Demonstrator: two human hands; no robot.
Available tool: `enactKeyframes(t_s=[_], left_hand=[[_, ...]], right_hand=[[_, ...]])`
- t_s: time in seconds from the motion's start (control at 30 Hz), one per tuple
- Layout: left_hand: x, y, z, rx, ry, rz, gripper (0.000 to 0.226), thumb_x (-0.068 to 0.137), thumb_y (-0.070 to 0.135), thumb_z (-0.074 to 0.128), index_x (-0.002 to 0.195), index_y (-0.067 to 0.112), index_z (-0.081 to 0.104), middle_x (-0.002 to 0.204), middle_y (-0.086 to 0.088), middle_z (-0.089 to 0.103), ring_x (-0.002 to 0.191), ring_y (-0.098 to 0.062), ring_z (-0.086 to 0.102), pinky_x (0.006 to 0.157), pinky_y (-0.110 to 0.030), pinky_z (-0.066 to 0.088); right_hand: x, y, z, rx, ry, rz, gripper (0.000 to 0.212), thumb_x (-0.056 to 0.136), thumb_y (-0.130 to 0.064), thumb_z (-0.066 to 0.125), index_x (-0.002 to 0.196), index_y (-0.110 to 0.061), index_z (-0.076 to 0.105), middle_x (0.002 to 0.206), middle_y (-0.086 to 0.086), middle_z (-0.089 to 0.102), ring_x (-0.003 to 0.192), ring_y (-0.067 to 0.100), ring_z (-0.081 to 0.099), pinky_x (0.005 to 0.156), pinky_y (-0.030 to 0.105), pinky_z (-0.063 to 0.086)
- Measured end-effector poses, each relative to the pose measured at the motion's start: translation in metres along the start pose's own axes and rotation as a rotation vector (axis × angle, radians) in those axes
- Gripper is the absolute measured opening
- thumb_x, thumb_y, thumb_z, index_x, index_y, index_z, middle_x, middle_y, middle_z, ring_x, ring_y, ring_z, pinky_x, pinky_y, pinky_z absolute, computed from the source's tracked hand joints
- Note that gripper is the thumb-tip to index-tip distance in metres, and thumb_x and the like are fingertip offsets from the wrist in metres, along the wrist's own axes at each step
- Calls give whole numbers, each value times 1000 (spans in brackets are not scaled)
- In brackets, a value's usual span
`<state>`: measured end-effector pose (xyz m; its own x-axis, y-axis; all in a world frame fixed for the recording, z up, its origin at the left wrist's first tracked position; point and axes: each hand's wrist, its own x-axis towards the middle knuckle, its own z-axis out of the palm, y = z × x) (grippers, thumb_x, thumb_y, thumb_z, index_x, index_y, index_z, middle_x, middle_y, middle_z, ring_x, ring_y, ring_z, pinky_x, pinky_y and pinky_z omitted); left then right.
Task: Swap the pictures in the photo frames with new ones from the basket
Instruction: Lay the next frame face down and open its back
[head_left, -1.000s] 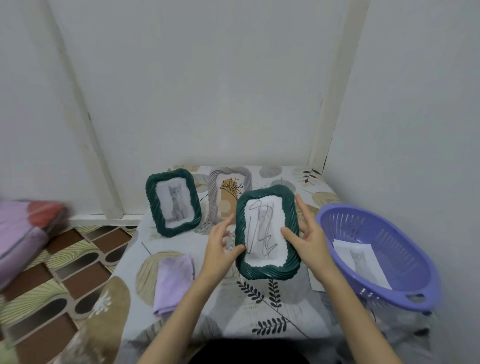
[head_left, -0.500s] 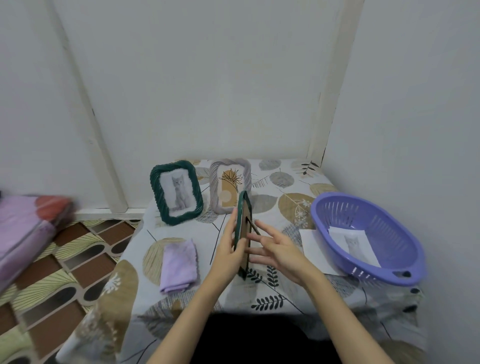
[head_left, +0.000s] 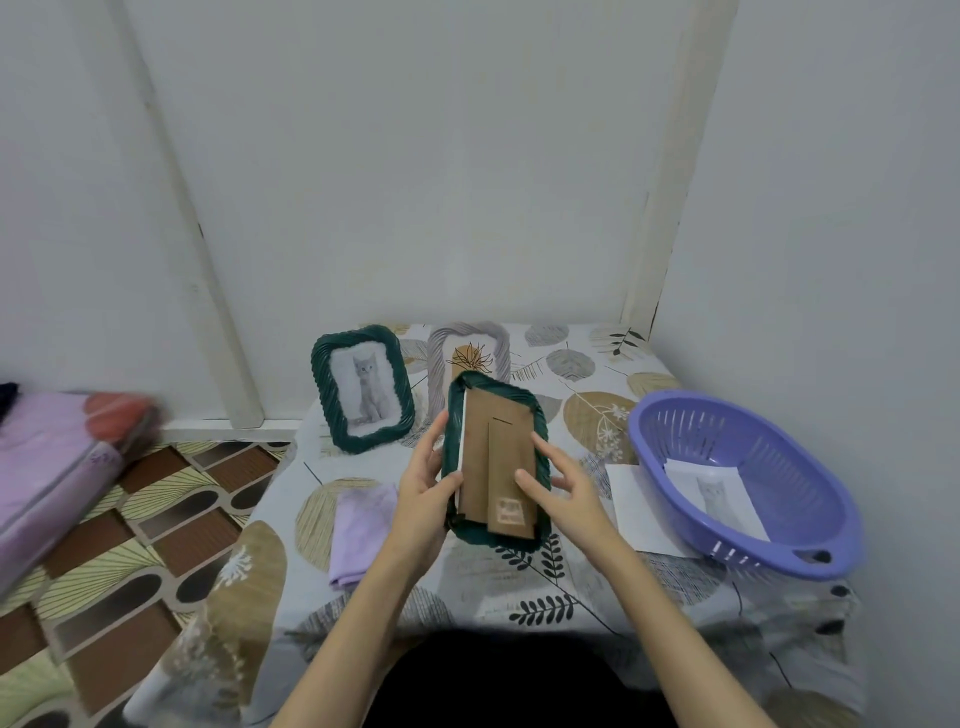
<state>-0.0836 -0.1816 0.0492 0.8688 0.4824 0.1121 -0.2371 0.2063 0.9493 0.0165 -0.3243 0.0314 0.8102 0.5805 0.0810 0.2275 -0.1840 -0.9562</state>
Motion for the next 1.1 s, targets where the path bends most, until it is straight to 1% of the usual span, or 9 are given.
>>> enactKeyframes(t_s=[0.13, 0.2, 0.3, 0.43, 0.53, 0.67, 0.73, 0.9, 1.1], left_hand=[[4, -9, -7, -32, -26, -63, 58, 91, -6, 45, 123, 43, 47, 119, -5, 64, 102, -21, 65, 69, -30, 58], [3, -17, -14, 143, -59, -91, 55, 92, 4, 51, 127, 43, 37, 124, -3, 59, 103, -16, 63, 71, -23, 56], [-4, -36, -25, 558, -159, -136, 71, 87, 16, 62, 137, 37, 17, 131, 4, 48, 104, -3, 55, 81, -15, 49], [-10, -64, -36, 994, -240, -209, 87, 86, 31, 63, 148, 16, 5, 153, -7, 24, 138, -21, 29, 115, -35, 25], [-13, -75, -38, 1144, -259, -299, 86, 88, 38, 58, 149, 15, 0, 156, -18, 1, 146, -29, 1, 119, -41, 9], [-6, -76, -40, 1289, -249, -244, 78, 91, 39, 52, 149, 13, 5, 157, -16, -1, 145, -30, -10, 119, -40, 2], [7, -72, -41, 1285, -183, -159, 67, 93, 33, 52, 147, 11, 18, 157, -15, 7, 145, -30, -3, 118, -38, 3], [49, -69, -35, 1049, 4, 11, 40, 92, 6, 50, 131, 3, 46, 135, -15, 49, 128, -27, 41, 106, -25, 24], [81, -96, -45, 1397, -69, -87, 44, 93, 37, 50, 135, 27, 46, 127, -4, 48, 120, -27, 36, 98, -31, 28]], right_hand=[[3, 10, 0, -78, 0, 9, 59, 82, -42, 64, 135, -37, 40, 135, 0, 45, 124, 14, 42, 104, 37, 38], [3, 21, 0, -215, -10, 48, 62, 79, -50, 64, 135, -41, 38, 125, 0, 43, 119, 15, 41, 100, 32, 37], [-3, 41, 1, -343, -40, 139, 66, 77, -56, 62, 137, -40, 37, 122, 3, 39, 122, 20, 40, 105, 40, 37], [-15, 68, 11, -709, -49, 147, 66, 80, -64, 49, 139, -41, 32, 118, 4, 41, 119, 23, 38, 101, 39, 34], [-21, 78, 17, -918, 8, 80, 64, 80, -69, 40, 138, -43, 31, 124, 4, 40, 119, 24, 33, 96, 38, 30], [-11, 77, 9, -907, 55, 89, 63, 75, -76, 39, 129, -44, 43, 132, 0, 37, 123, 23, 30, 97, 42, 28], [4, 74, -1, -862, 65, 101, 58, 78, -70, 44, 129, -43, 43, 134, -1, 39, 123, 24, 32, 97, 42, 29], [43, 71, -15, -789, 81, 95, 43, 90, -41, 51, 132, -35, 45, 134, -1, 46, 122, 25, 35, 99, 43, 28], [64, 77, -9, -819, 12, 125, 37, 90, -40, 53, 126, -34, 53, 128, 0, 48, 123, 25, 34, 101, 44, 27]])
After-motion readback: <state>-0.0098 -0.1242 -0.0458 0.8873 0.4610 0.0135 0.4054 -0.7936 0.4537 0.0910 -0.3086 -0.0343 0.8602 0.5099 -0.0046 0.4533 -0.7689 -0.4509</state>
